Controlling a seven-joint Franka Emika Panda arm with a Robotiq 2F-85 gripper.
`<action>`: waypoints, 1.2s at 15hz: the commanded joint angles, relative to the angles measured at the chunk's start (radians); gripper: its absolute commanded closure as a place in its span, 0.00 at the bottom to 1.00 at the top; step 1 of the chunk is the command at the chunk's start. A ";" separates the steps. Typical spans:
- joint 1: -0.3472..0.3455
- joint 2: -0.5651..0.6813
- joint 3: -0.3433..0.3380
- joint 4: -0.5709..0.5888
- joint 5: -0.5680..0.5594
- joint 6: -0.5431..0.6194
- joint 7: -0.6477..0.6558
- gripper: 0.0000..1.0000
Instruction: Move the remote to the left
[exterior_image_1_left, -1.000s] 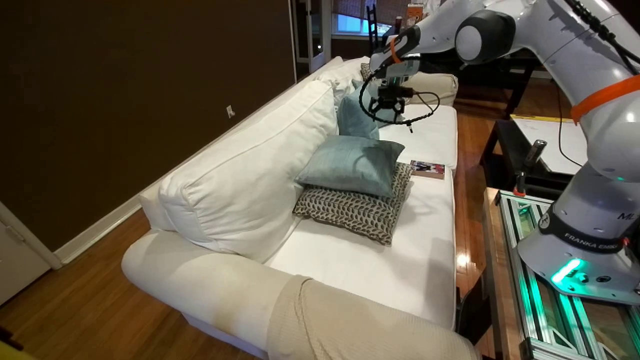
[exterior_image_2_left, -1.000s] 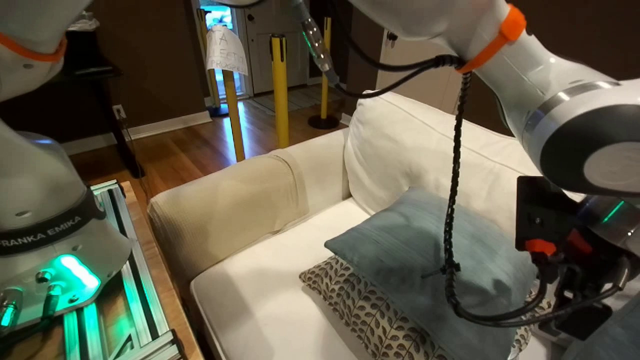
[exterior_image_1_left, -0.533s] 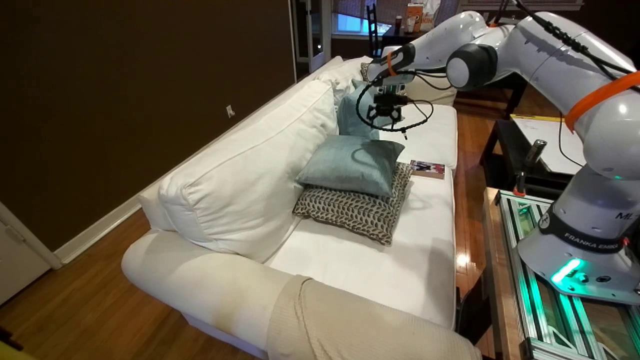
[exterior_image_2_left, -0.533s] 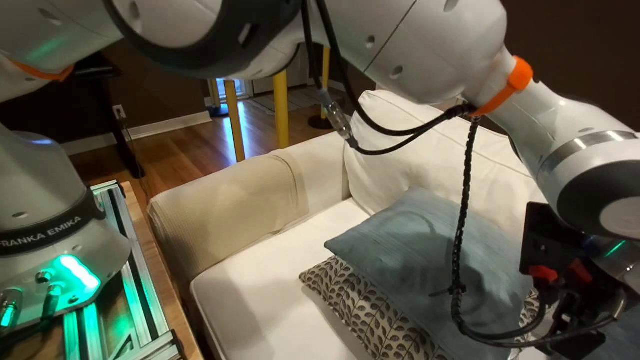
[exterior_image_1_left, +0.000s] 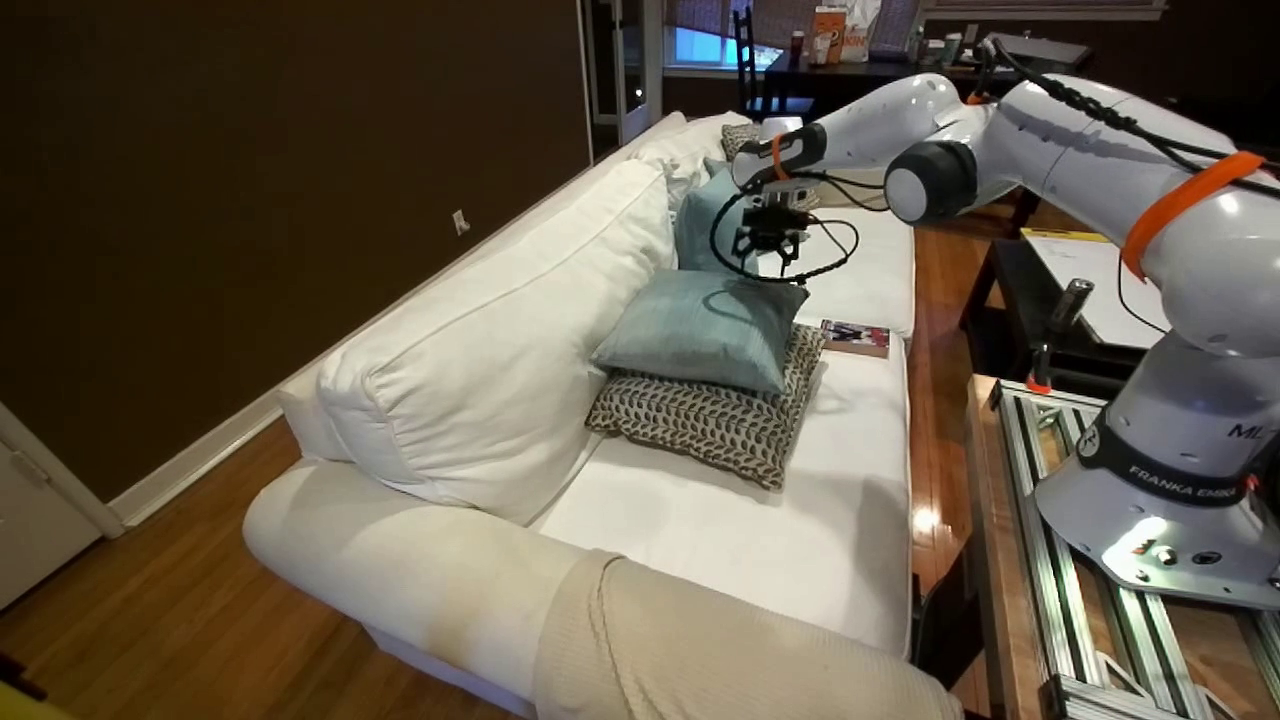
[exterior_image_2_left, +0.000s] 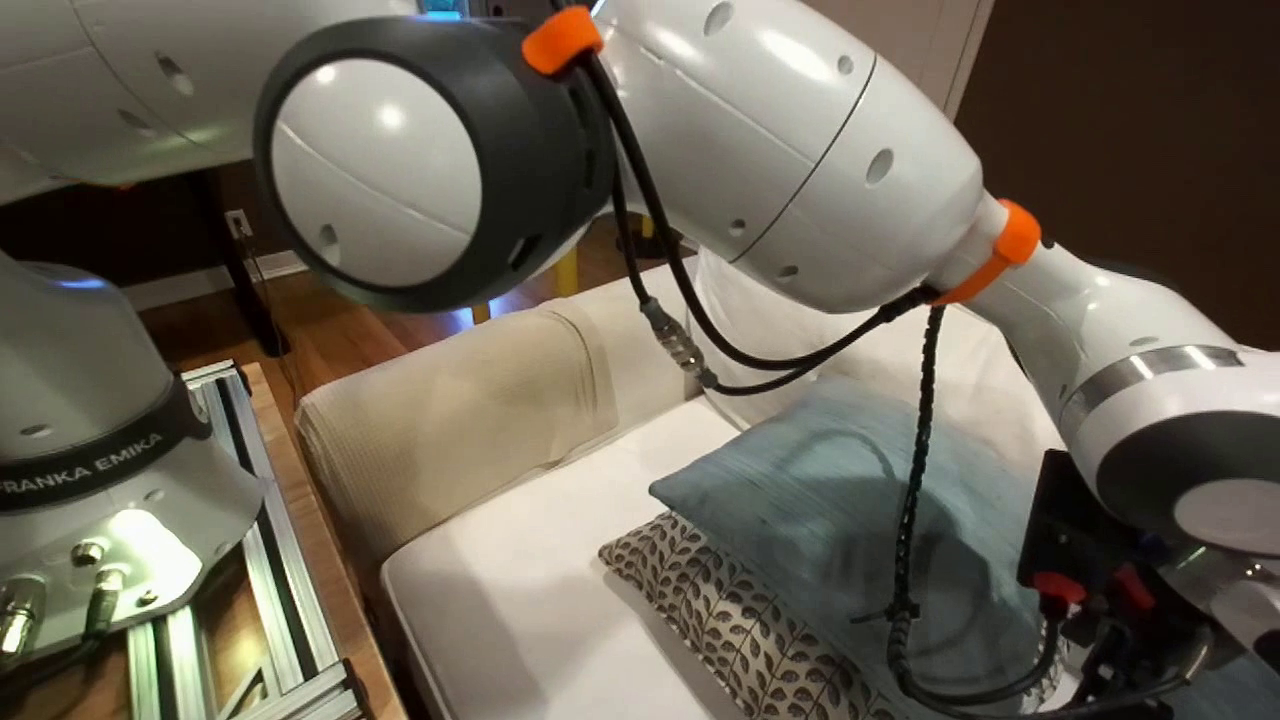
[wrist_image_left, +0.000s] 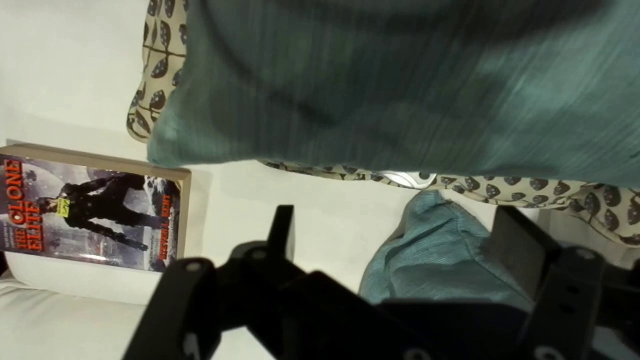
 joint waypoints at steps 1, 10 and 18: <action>-0.036 0.083 0.044 0.113 -0.023 -0.017 0.041 0.00; -0.044 0.172 0.071 0.202 -0.051 -0.005 0.082 0.00; -0.017 0.157 0.088 0.127 -0.117 0.092 0.071 0.00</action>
